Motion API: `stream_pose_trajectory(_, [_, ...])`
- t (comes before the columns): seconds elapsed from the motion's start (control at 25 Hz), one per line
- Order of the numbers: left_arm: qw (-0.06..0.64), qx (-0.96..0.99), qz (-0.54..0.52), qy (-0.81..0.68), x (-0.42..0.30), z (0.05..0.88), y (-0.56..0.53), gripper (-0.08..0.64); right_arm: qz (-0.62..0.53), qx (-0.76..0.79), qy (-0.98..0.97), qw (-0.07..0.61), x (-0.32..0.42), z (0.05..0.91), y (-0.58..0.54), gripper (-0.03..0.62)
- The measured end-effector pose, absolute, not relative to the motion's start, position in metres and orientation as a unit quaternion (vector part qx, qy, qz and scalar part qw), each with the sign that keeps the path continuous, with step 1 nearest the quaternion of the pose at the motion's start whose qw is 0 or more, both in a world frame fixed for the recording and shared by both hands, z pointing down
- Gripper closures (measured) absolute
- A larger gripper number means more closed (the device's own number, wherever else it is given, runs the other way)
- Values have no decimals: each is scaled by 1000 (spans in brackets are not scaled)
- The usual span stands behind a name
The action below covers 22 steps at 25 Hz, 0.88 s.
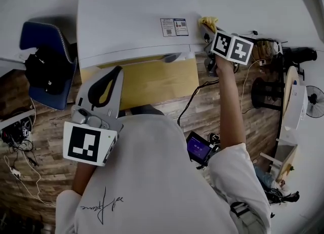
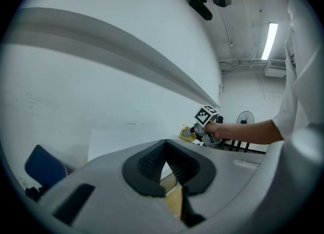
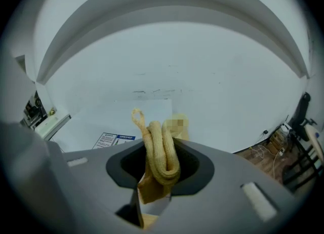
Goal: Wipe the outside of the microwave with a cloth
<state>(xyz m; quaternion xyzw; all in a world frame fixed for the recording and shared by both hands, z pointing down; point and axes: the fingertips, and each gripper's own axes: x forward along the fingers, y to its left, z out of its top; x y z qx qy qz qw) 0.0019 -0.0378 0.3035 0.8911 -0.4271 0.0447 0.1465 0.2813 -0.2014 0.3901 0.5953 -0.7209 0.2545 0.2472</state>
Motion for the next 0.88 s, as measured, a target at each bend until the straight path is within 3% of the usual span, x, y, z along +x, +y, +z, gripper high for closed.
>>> stream_pose_trajectory(0.28, [149,890,38,-428,-4,303,-35,568,282,594,-724,210,267,389,-200,474])
stream_pose_trajectory(0.88, [146,889,37,-432,-24,306,-28,568,289,559,-751,200,204,388,-191,474])
